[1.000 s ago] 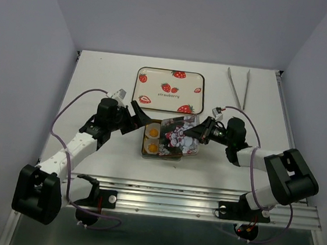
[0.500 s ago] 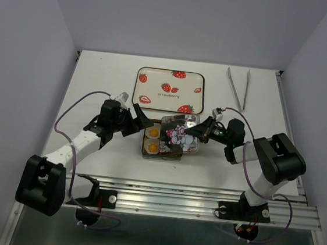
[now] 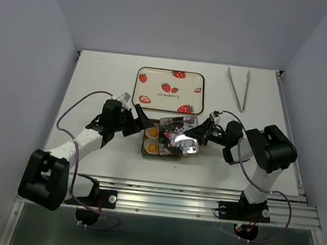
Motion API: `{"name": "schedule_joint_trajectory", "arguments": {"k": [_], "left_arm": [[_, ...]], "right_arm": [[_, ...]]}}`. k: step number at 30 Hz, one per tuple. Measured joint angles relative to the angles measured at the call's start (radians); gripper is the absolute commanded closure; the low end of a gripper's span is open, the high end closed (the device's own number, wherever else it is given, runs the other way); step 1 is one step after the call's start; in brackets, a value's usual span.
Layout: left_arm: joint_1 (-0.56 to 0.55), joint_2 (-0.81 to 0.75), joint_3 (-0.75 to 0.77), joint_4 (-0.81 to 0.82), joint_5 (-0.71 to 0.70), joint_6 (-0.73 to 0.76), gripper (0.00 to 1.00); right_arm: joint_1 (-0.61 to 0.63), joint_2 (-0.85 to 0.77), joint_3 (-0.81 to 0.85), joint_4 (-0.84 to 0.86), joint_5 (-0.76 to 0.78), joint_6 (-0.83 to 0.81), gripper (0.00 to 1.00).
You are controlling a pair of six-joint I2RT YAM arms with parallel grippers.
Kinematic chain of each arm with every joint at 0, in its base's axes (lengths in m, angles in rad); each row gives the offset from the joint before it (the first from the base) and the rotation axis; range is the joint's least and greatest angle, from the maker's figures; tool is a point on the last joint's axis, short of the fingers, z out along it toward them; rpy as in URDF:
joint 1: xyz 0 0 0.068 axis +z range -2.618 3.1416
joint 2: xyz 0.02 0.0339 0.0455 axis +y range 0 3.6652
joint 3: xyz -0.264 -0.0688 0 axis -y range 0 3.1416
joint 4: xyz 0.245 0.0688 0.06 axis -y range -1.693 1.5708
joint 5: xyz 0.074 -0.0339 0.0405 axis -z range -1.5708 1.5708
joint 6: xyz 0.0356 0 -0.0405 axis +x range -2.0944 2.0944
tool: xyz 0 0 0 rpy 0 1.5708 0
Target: Pack the cookies
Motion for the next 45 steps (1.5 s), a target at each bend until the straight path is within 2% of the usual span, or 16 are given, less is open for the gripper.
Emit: {"name": "schedule_joint_trajectory", "arguments": {"k": [10,14,23,32,45], "left_arm": [[0.0,0.028,0.0,0.008,0.0,0.0,0.01],[0.0,0.03,0.0,0.01,0.0,0.0,0.01],[0.0,0.032,0.0,0.015,-0.004,0.0,0.01],[0.0,0.041,-0.008,0.022,-0.005,-0.001,0.01],[0.0,0.034,-0.048,0.04,-0.005,-0.009,0.01]], "right_arm": [[-0.002,0.008,0.0,-0.032,-0.001,-0.055,0.59],[-0.01,-0.056,0.014,-0.158,0.021,-0.14,0.56],[-0.019,-0.081,0.027,-0.28,0.051,-0.217,0.53],[-0.019,-0.216,0.093,-0.639,0.138,-0.42,0.5],[-0.004,-0.229,0.114,-0.785,0.175,-0.481,0.45]]}}
